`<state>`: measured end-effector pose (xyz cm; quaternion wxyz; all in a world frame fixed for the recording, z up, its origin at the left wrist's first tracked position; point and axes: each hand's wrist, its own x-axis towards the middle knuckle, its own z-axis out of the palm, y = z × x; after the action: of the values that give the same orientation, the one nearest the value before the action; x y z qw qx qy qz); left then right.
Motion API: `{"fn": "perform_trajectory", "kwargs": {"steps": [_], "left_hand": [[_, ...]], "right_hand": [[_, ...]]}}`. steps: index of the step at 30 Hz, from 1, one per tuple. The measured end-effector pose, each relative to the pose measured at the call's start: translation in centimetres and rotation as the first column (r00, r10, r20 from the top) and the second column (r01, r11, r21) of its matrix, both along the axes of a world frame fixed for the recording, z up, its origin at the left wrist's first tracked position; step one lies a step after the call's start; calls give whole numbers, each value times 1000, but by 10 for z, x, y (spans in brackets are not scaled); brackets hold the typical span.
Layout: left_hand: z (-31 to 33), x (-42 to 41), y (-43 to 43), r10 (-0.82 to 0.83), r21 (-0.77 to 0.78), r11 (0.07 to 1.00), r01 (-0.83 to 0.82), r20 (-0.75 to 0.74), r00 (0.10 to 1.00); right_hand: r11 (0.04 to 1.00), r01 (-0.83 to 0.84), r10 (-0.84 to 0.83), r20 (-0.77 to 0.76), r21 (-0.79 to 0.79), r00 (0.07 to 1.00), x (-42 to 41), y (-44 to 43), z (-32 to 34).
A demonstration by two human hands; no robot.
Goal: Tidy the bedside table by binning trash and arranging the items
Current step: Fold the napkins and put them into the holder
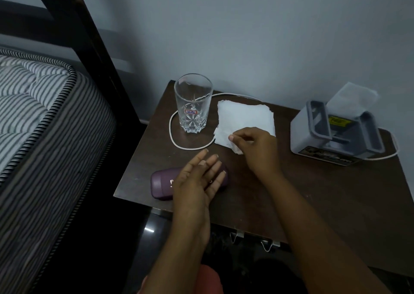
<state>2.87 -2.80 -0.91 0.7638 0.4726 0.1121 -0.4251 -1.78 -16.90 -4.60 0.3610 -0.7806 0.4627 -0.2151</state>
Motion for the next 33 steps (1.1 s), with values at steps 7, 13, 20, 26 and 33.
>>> {"fn": "perform_trajectory", "kwargs": {"steps": [7, 13, 20, 26, 33], "left_hand": [[0, -1, -1, -25, 8, 1000, 25, 26, 999], [1, -3, -2, -49, 6, 999, 49, 55, 997], [9, 21, -56, -385, 145, 916, 374, 56, 921], [23, 27, -116, -532, 199, 842, 501, 157, 832], [44, 5, -76, -524, 244, 850, 466, 300, 797]], "right_hand": [[986, 24, -42, 107, 164, 993, -2, -7, 8], [972, 92, -123, 132, 216, 984, -3, -9, 2], [973, 39, 2, 176, -228, 984, -21, -16, 38], [712, -394, 251, -312, -582, 916, -47, 3, 63], [951, 272, -309, 358, 150, 881, -103, 35, 83]]}}
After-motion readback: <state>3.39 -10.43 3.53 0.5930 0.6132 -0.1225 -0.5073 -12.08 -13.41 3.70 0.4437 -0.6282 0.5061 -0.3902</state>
